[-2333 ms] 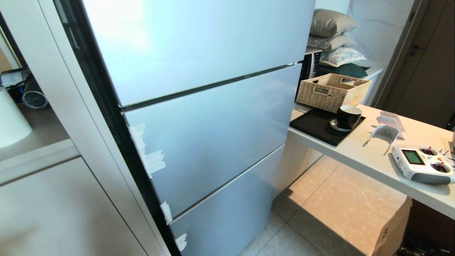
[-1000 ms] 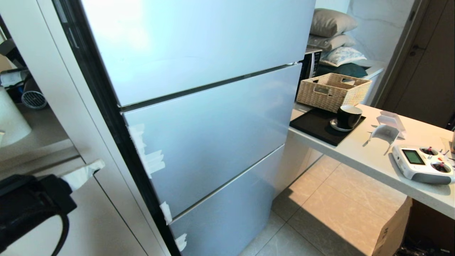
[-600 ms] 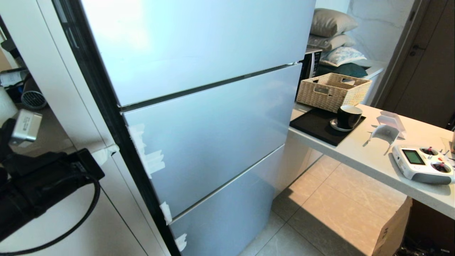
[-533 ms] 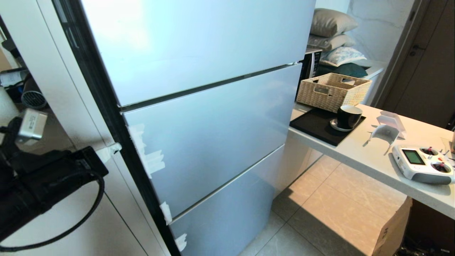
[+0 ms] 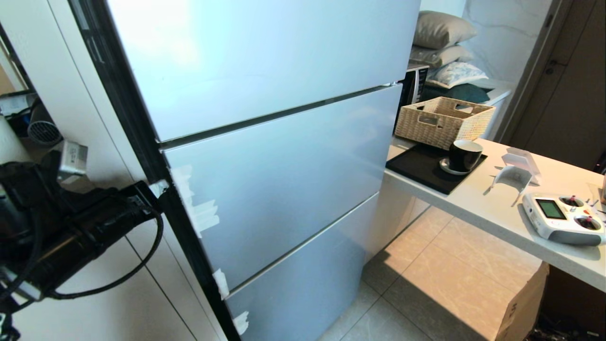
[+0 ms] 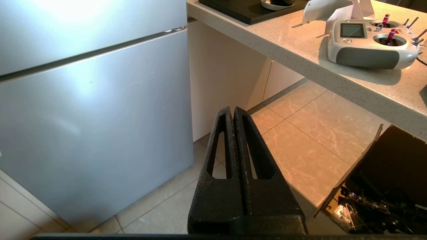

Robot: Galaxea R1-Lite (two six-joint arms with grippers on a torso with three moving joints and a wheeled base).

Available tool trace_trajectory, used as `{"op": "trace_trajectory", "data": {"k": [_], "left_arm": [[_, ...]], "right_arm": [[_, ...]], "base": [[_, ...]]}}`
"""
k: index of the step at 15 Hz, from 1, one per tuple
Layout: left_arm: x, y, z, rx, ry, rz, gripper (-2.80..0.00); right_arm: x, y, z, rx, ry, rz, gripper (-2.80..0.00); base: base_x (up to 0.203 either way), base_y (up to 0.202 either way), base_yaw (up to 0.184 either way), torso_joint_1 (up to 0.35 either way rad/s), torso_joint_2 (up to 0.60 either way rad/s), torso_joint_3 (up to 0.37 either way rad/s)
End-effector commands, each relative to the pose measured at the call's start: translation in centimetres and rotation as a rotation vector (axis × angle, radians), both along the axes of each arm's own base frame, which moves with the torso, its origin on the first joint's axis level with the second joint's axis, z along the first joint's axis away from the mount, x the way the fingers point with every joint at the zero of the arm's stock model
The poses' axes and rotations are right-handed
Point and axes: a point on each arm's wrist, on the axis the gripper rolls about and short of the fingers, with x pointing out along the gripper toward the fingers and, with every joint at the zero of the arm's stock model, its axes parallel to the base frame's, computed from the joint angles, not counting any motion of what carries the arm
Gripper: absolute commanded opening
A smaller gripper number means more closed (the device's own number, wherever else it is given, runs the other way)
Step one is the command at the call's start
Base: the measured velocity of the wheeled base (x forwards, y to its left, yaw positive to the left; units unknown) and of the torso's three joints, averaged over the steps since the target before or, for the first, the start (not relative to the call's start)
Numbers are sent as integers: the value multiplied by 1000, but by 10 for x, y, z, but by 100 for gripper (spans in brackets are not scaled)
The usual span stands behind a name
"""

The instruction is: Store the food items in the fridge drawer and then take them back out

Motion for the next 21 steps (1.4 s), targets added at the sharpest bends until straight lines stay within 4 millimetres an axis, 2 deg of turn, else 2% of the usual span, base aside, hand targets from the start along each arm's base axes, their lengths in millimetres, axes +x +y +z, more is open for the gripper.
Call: {"op": "trace_trajectory", "data": {"k": [1, 4, 9, 16, 21], "left_arm": [[3, -4, -3, -1, 11, -15, -280], [-2, -16, -4, -1, 11, -66, -280], [-7, -26, -7, 2, 22, -112, -280], [-26, -35, -8, 1, 20, -181, -280], [-29, -46, -11, 5, 33, -234, -280]], "right_arm": [[0, 0, 0, 0, 1, 1, -280], [0, 0, 0, 0, 1, 1, -280], [0, 0, 0, 0, 1, 1, -280], [0, 0, 0, 0, 1, 1, -280], [0, 0, 0, 0, 1, 1, -280]], "base": [[0, 0, 0, 0, 0, 0], [0, 0, 0, 0, 0, 0], [0, 0, 0, 0, 0, 0], [0, 0, 0, 0, 0, 0], [0, 0, 0, 0, 0, 0]]}}
